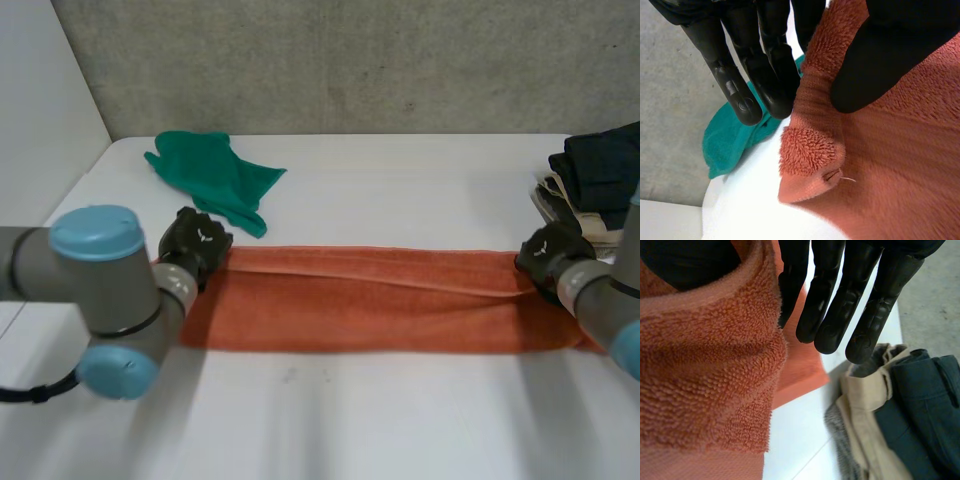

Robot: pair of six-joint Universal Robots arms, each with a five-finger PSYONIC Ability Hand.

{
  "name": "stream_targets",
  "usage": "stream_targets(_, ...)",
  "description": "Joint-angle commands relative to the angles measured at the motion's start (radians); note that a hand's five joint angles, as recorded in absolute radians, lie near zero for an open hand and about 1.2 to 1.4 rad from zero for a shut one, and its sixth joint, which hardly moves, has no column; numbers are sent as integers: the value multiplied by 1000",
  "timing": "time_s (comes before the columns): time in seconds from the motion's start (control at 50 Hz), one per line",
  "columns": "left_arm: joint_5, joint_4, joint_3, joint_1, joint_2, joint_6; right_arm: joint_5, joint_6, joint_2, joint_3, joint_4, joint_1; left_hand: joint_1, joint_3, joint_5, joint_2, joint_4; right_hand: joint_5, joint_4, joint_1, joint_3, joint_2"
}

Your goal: Fold the laundry.

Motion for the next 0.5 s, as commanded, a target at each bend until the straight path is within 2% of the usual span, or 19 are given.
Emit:
stream_targets(0.02, -49, 16, 239, 0, -194, 6, 15, -2, 169, -191, -75, 4, 271, 205, 231, 201, 197, 223, 208, 427, 213, 221)
stream_targets(0.08, -47, 48, 294, -1, -234, 4, 15, -5, 221, -256, -142, 6, 271, 205, 231, 201, 197, 223, 208, 427, 213, 221)
stream_targets(0.1, -47, 63, 300, 0, -239, 3, 15, 1, 247, -279, -184, 7, 225, 159, 185, 155, 151, 131, 116, 335, 121, 129)
stream_targets(0.14, -49, 120, 306, -3, -248, 6, 18, 3, 269, -293, -224, 9, -710, -777, -750, -781, -784, -778, -794, -574, -788, -780)
stream_targets(0.16, -49, 144, 305, -3, -248, 7, 18, 3, 277, -296, -242, 9, -950, -1017, -991, -1021, -1024, -999, -1014, -795, -1009, -1000)
stream_targets(0.18, -49, 158, 303, -4, -248, 7, 14, 7, 287, -300, -274, 10, -872, -938, -912, -943, -946, -999, -1014, -795, -1009, -1000)
stream_targets(0.2, -50, 192, 296, -10, -242, 4, 14, 10, 288, -302, -288, 13, -950, -1017, -991, -1021, -1024, -999, -1014, -795, -1009, -1000)
stream_targets(0.32, -59, 249, 259, -41, -205, -4, 15, 87, 265, -305, -320, 29, -950, -1017, -991, -1021, -1024, -999, -1014, -795, -1009, -1000)
stream_targets(0.5, -61, 240, 140, -40, -87, -8, 12, 399, 81, -257, -308, 13, -950, -1017, -991, -1021, -1024, -999, -1014, -795, -1009, -1000)
